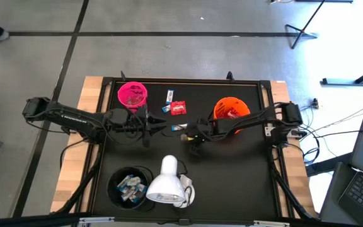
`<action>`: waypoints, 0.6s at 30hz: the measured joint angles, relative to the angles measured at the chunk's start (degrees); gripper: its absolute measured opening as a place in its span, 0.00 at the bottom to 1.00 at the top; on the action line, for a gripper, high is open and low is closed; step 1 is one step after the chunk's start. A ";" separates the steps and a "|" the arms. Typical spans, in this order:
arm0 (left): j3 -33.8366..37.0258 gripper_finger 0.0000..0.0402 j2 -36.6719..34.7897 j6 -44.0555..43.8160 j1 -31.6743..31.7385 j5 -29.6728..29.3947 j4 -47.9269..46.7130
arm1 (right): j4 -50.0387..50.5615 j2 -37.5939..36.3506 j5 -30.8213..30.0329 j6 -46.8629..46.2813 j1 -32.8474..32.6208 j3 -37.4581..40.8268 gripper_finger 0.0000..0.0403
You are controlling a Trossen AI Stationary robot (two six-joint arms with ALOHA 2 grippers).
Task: Sort candy
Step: Put the orange gummy into the pink bucket
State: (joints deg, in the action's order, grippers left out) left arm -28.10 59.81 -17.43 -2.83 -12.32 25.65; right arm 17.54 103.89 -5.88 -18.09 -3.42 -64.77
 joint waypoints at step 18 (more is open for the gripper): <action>0.00 0.31 6.04 -4.71 -0.07 -0.22 8.09 | -2.63 -5.48 -23.07 4.02 -2.40 -8.91 0.05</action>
State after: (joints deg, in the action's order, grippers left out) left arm -28.10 65.85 -22.14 -2.90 -12.53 33.74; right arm 14.91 98.41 -28.95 -14.07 -5.82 -73.68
